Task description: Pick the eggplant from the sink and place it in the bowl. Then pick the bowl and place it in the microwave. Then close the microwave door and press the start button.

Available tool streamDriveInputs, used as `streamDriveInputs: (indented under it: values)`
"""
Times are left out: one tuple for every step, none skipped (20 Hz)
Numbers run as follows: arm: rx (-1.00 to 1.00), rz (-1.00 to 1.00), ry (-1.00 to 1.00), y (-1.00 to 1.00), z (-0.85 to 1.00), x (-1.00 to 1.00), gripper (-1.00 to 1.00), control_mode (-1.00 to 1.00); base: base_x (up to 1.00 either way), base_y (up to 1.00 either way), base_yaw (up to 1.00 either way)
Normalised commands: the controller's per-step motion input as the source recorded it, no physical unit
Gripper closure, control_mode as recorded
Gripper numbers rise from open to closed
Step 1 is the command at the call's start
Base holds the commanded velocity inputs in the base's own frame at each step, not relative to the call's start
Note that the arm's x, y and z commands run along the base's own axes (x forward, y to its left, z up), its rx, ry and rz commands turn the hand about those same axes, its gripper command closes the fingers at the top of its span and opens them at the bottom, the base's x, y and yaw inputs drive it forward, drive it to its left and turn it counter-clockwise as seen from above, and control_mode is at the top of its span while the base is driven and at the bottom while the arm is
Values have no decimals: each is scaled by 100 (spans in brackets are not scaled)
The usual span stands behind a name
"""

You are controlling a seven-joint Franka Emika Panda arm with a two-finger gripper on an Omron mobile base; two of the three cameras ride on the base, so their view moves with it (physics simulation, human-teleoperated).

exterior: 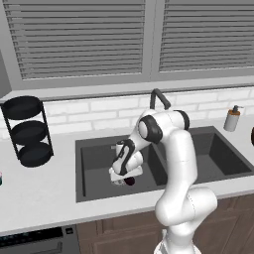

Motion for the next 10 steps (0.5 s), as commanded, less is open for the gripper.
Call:
streamDriveInputs:
  values:
    - [0,0,0,0,-9,-5,100,-100,0,0,0]
    - [0,0,0,0,0,0,100,-100,0,0,0]
    - [0,0,0,0,0,0,100,-100,0,0,0]
    - [0,0,0,0,0,0,100,-100,0,0,0]
    - [0,0,0,0,0,0,100,-100,0,0,0]
    - [0,0,0,0,0,0,100,-100,0,0,0]
    - [0,0,0,0,0,0,100,-100,0,0,0]
    - [0,0,0,0,0,0,100,-100,0,0,0]
    - [0,0,0,0,0,0,100,-100,0,0,0]
    - [0,0,-3,0,0,-9,100,-100,0,0,0]
